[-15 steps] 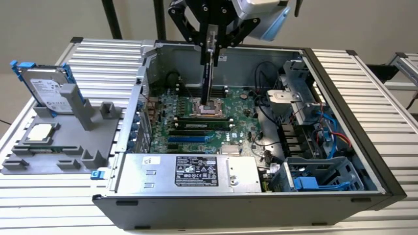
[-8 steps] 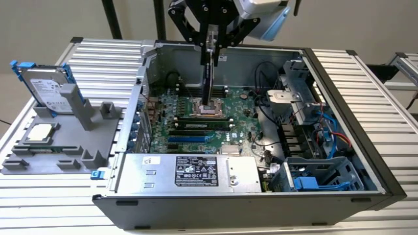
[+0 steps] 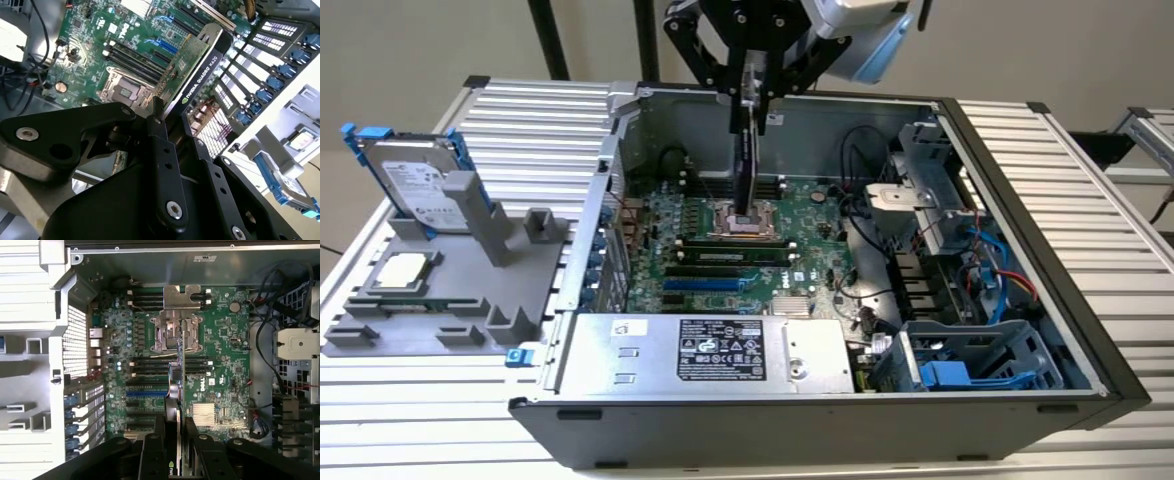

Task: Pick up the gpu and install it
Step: 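Pick up the gpu and move the gpu toward the slot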

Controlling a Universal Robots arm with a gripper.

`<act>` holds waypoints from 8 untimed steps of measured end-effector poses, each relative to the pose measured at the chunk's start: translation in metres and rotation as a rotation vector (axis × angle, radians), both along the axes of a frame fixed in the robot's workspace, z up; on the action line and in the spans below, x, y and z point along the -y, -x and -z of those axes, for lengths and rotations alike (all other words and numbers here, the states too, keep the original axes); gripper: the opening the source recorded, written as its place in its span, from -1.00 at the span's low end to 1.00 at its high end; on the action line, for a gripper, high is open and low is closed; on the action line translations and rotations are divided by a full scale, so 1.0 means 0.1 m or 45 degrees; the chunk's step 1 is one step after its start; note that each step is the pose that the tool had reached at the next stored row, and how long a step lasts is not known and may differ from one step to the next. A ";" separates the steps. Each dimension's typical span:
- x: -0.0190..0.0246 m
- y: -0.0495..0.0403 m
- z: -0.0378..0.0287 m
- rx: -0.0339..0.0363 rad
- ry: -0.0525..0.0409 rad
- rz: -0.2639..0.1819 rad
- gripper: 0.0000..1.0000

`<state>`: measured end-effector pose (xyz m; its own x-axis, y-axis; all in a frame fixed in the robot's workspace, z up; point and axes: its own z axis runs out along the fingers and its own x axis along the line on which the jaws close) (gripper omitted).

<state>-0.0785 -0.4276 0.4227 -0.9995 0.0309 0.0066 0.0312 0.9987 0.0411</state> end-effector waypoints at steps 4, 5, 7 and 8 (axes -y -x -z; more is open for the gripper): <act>0.000 0.000 0.000 0.0000 0.000 -0.022 -1.00; 0.000 0.000 0.000 0.0000 0.000 -0.028 -1.00; 0.000 0.000 0.000 0.0001 0.000 -0.038 -1.00; 0.000 0.000 0.000 0.0001 0.000 -0.044 -1.00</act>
<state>-0.0785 -0.4276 0.4227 -1.0000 -0.0034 0.0066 -0.0031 0.9991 0.0412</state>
